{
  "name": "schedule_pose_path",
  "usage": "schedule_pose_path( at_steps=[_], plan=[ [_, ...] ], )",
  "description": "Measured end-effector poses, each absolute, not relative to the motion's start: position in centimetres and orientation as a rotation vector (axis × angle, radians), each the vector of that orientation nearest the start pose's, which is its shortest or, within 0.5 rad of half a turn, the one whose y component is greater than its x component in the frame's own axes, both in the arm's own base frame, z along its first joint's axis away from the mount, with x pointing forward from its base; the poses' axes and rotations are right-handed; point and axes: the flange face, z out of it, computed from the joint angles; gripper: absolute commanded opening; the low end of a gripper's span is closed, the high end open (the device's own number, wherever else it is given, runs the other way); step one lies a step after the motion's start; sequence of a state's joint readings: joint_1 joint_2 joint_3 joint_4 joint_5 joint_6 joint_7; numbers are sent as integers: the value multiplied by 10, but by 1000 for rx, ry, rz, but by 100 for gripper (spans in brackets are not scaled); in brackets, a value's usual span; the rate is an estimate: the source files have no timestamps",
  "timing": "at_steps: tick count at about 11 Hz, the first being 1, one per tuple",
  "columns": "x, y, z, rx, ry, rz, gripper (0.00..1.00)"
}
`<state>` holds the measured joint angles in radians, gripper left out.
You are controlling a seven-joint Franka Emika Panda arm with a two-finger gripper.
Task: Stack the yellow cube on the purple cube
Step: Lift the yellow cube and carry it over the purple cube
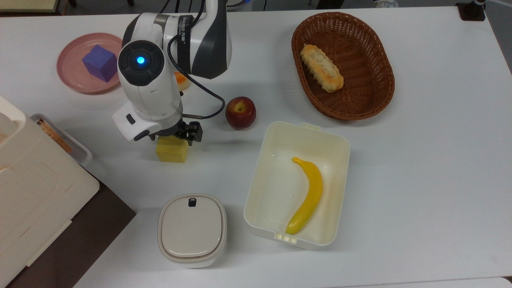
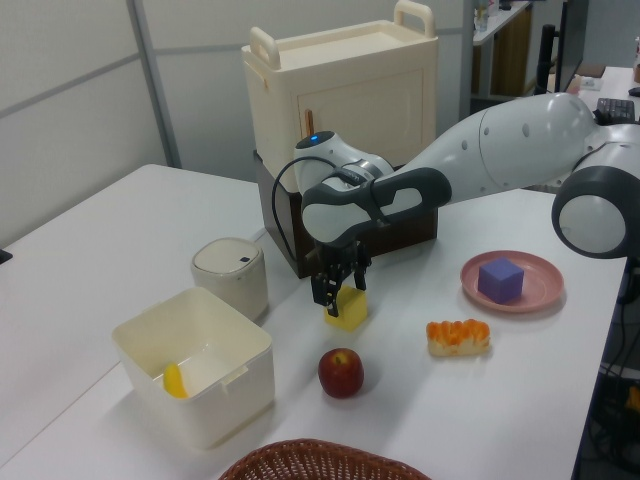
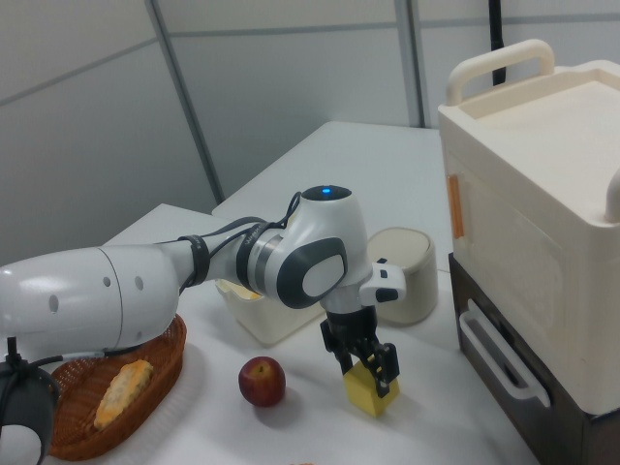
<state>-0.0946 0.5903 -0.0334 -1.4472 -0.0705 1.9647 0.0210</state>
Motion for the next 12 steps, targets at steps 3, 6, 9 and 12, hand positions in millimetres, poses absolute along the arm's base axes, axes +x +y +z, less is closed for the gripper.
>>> schedule_pose_path(
  at_steps=[3, 6, 9, 12],
  plan=[
    [700, -93, 342, -3214, 190, 109, 0],
    [699, -105, 391, -3220, 212, 11, 0],
    [671, -130, 477, -3222, 220, -47, 0],
    [640, -155, 523, -3236, 151, -35, 0]
  ],
)
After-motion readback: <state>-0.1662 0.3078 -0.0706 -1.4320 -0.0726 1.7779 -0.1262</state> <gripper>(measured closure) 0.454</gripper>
